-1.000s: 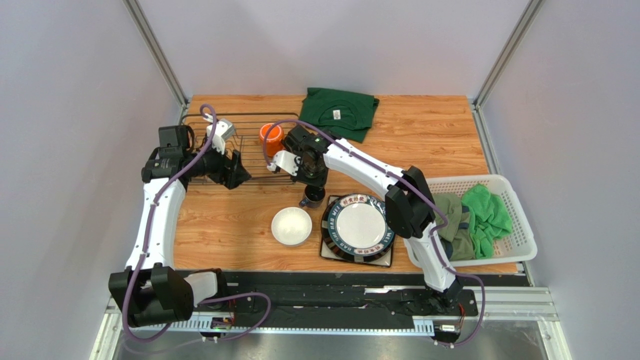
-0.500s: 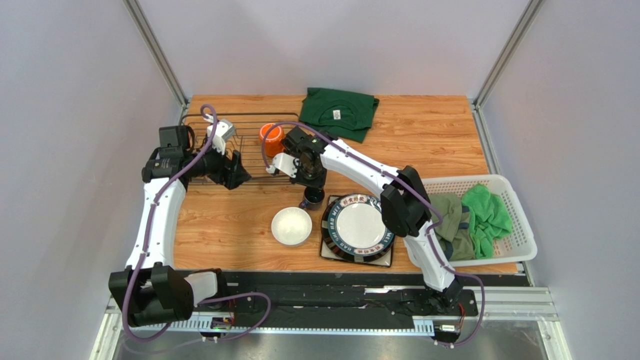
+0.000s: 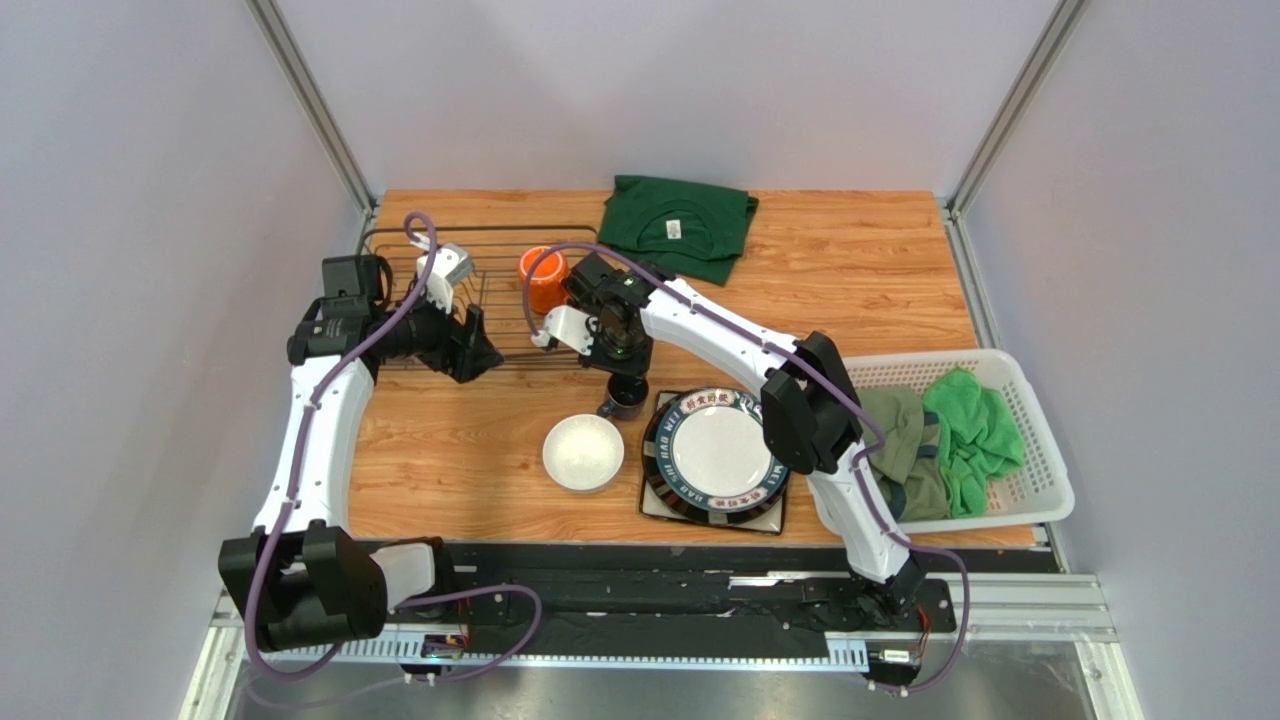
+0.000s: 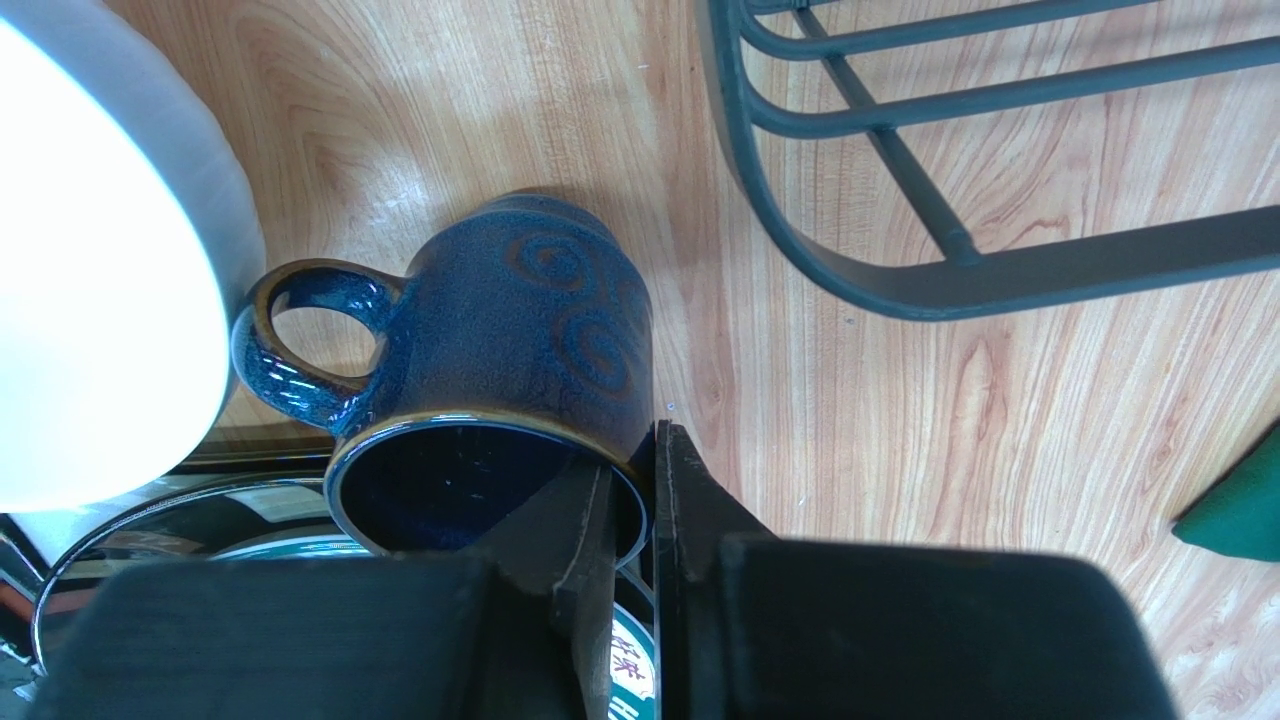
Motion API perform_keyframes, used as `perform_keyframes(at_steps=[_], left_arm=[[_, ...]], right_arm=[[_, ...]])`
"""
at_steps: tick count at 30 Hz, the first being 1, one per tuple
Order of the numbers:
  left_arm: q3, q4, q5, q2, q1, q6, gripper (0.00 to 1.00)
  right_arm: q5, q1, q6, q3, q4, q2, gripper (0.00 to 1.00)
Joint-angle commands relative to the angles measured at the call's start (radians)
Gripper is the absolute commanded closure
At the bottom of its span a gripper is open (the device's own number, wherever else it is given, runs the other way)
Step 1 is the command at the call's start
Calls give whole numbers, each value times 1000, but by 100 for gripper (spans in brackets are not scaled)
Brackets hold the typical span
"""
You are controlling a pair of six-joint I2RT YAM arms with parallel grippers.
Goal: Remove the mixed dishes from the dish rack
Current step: Place the cup at the center of the board.
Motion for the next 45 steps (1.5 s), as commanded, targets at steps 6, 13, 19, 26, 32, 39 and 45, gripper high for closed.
perform_keyframes(at_steps=[6, 13, 19, 26, 32, 39, 45], left_arm=[[-17, 26, 27, 7, 9, 35, 18], [-17, 25, 36, 12, 9, 35, 19], [-13, 28, 33, 15, 9, 39, 19], [1, 69, 21, 41, 9, 32, 19], [53, 118, -30, 98, 9, 22, 16], [162, 141, -65, 205, 9, -7, 6], [255, 158, -134, 312, -14, -155, 5]], right_arm=[[3, 8, 29, 51, 23, -16, 75], [9, 8, 40, 48, 27, -22, 67], [18, 10, 49, 53, 34, -38, 58], [32, 10, 60, 45, 50, -85, 36], [44, 8, 71, 37, 89, -142, 20], [93, 10, 83, 28, 127, -203, 9], [165, 7, 101, -38, 193, -274, 7]])
